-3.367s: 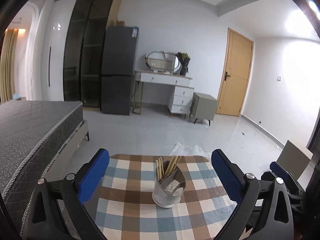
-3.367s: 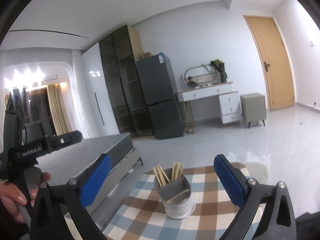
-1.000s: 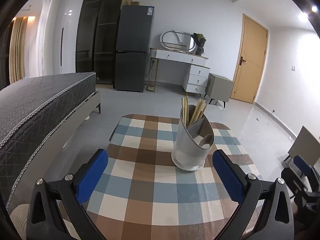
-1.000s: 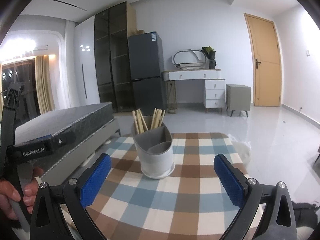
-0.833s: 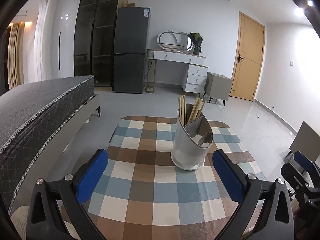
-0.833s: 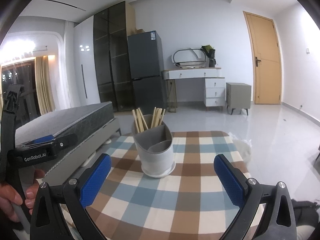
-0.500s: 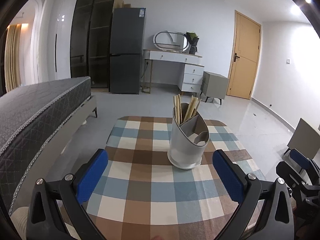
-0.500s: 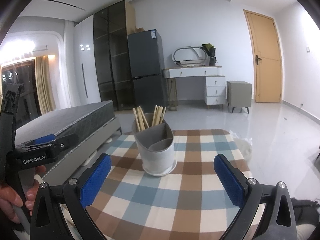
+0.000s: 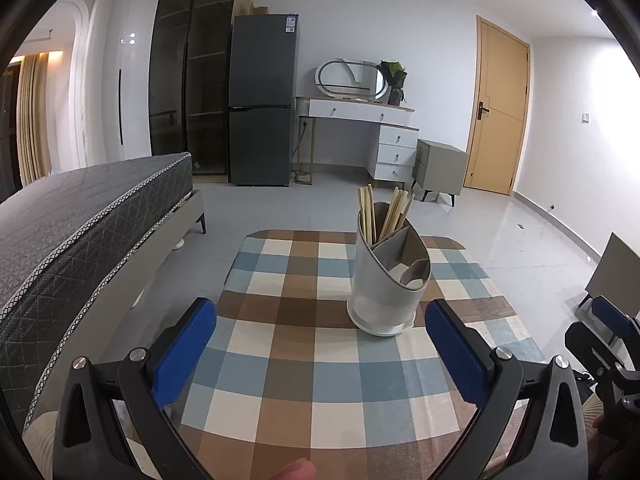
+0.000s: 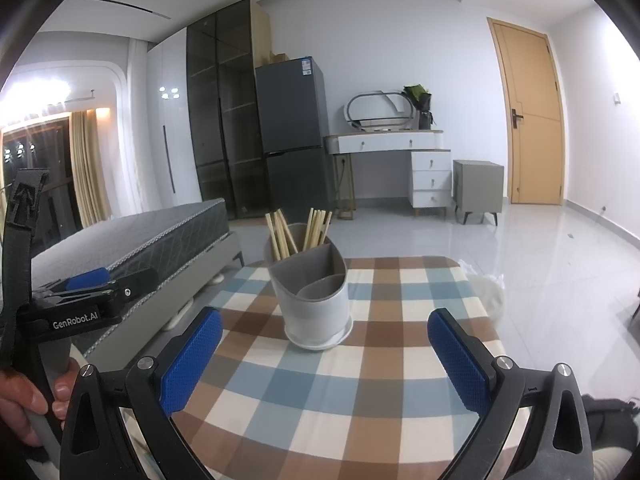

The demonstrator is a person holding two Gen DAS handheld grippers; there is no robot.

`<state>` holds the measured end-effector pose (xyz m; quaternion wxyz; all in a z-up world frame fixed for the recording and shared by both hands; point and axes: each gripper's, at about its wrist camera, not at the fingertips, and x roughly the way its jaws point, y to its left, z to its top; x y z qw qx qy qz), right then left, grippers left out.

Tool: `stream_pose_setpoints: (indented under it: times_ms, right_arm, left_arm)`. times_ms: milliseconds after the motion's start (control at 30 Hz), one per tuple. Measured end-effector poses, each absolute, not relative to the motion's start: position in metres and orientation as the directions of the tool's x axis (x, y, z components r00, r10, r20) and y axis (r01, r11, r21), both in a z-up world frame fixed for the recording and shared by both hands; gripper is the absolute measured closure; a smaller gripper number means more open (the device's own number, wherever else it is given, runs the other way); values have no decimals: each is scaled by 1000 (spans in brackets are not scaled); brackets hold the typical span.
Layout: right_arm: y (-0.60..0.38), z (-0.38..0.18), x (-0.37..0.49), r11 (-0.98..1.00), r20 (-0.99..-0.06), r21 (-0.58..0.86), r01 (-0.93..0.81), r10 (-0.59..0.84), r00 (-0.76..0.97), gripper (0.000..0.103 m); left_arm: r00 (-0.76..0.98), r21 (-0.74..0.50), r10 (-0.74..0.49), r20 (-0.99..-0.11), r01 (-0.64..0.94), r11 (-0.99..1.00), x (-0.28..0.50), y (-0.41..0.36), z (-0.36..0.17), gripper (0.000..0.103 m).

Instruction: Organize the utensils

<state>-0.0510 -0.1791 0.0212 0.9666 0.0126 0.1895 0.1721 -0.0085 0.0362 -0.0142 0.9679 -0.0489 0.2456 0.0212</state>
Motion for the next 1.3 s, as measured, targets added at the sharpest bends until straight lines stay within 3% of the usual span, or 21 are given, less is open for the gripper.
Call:
stream_pose_setpoints:
  times_ms: [1300]
  right_arm:
    - [-176, 17, -53, 942, -374, 72, -328, 330, 867, 0]
  left_arm:
    - [872, -84, 41, -487, -93, 992, -5, 40, -20, 1]
